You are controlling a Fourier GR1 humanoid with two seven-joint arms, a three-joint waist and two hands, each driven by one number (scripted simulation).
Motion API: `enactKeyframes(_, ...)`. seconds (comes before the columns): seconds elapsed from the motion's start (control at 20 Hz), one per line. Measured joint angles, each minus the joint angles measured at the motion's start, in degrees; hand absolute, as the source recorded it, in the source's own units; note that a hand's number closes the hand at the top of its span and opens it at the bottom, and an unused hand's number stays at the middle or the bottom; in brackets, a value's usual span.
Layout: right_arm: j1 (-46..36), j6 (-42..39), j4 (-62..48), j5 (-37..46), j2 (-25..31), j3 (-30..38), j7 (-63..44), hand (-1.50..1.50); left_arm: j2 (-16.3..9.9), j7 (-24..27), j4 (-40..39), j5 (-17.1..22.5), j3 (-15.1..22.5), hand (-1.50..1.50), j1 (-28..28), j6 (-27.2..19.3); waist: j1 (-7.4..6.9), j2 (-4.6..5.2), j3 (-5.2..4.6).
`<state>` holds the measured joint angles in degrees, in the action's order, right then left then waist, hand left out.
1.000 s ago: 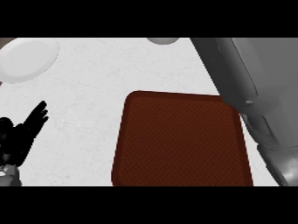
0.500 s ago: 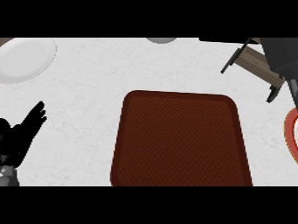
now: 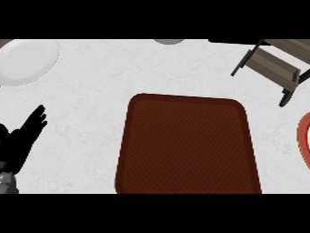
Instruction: Pick the can from the tray and place it in the tiered basket
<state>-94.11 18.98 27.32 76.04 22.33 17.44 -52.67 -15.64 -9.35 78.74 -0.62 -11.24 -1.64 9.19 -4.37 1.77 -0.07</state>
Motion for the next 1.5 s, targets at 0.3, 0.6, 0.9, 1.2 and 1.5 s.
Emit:
enactKeyframes(0.3,-0.84,4.27,-5.52,-1.96,4.19,3.24,4.89,1.50,0.41,0.10,-0.23,-0.22,0.18,0.00,-0.28,-0.25,-0.22,0.13,0.01)
enactKeyframes(0.6,-1.27,-8.47,-13.18,7.43,9.21,-5.54,9.11,1.50,0.08,0.36,-0.34,-0.24,-0.07,0.00,-0.09,-0.09,0.21,0.03,-0.15)
enactKeyframes(0.9,-3.85,-16.93,-17.48,11.90,13.06,-9.89,16.06,1.50,0.40,-0.36,0.33,-0.21,0.19,0.00,-0.27,-0.17,-0.11,0.02,-0.06)
enactKeyframes(1.2,-5.92,-21.65,-19.45,13.40,16.25,-11.28,22.45,1.50,0.26,0.33,-0.39,0.02,-0.30,0.00,-0.01,0.04,-0.16,0.01,-0.04)
enactKeyframes(1.5,-7.00,-26.91,-21.62,13.42,17.45,-11.07,23.67,1.50,0.17,0.20,-0.58,-0.25,-0.12,0.00,-0.57,0.13,-0.30,0.13,-0.02)
